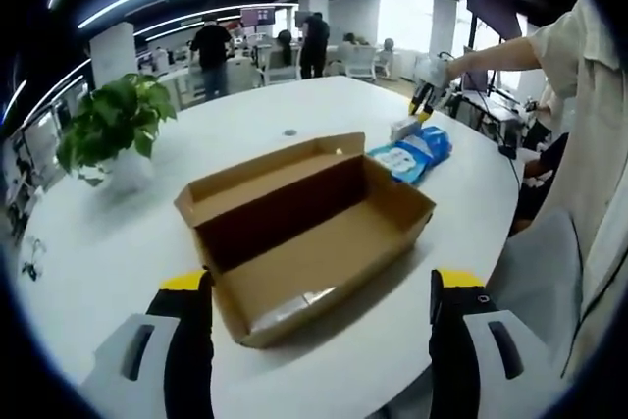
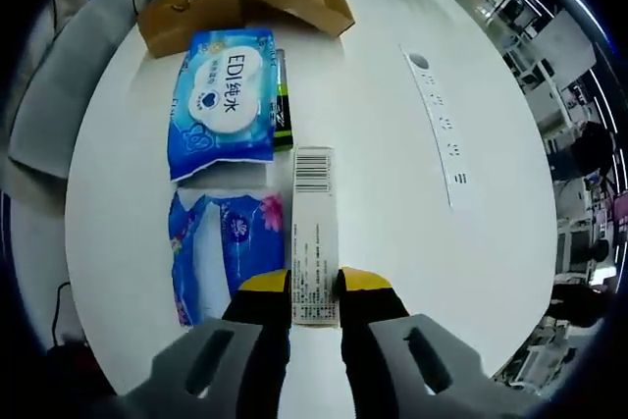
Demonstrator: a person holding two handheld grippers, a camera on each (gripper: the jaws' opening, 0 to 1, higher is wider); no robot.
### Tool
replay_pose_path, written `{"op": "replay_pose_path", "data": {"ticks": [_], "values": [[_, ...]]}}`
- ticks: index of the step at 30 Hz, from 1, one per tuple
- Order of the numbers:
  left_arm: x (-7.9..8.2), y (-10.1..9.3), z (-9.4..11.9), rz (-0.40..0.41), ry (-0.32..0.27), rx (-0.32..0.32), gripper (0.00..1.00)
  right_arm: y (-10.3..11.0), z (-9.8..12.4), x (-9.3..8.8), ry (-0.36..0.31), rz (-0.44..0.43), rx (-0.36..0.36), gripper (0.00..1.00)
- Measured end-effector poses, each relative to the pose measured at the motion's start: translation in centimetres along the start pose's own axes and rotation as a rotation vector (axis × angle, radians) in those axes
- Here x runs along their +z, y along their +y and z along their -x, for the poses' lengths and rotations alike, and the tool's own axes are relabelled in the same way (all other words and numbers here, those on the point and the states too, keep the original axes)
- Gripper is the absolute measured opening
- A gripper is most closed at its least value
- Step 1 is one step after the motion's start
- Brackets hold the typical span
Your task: Operate the shoe box by opening the lid, removing the specified soft item, and placing it in the target area until the item is outside and the box remains undamaged.
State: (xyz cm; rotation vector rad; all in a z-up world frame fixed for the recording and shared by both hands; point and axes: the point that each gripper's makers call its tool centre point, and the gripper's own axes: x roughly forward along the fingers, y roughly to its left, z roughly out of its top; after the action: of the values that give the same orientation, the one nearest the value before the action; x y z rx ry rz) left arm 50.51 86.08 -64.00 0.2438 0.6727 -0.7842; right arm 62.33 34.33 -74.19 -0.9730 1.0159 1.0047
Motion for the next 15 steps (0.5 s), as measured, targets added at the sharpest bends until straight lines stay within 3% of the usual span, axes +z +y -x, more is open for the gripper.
{"op": "replay_pose_path", "data": {"ticks": [5,15], "values": [[-0.1,0.0,-0.1,-0.008,0.006,0.004,0.93,0.0,-0.4,-1.3,0.055,0.056,-0.024,0.16],[-0.9,0.2,-0.3,-0.016,0.036,-0.001,0.92,-0.3,-1.1,-1.4,0.062,0.045,-0.061,0.17]]}}
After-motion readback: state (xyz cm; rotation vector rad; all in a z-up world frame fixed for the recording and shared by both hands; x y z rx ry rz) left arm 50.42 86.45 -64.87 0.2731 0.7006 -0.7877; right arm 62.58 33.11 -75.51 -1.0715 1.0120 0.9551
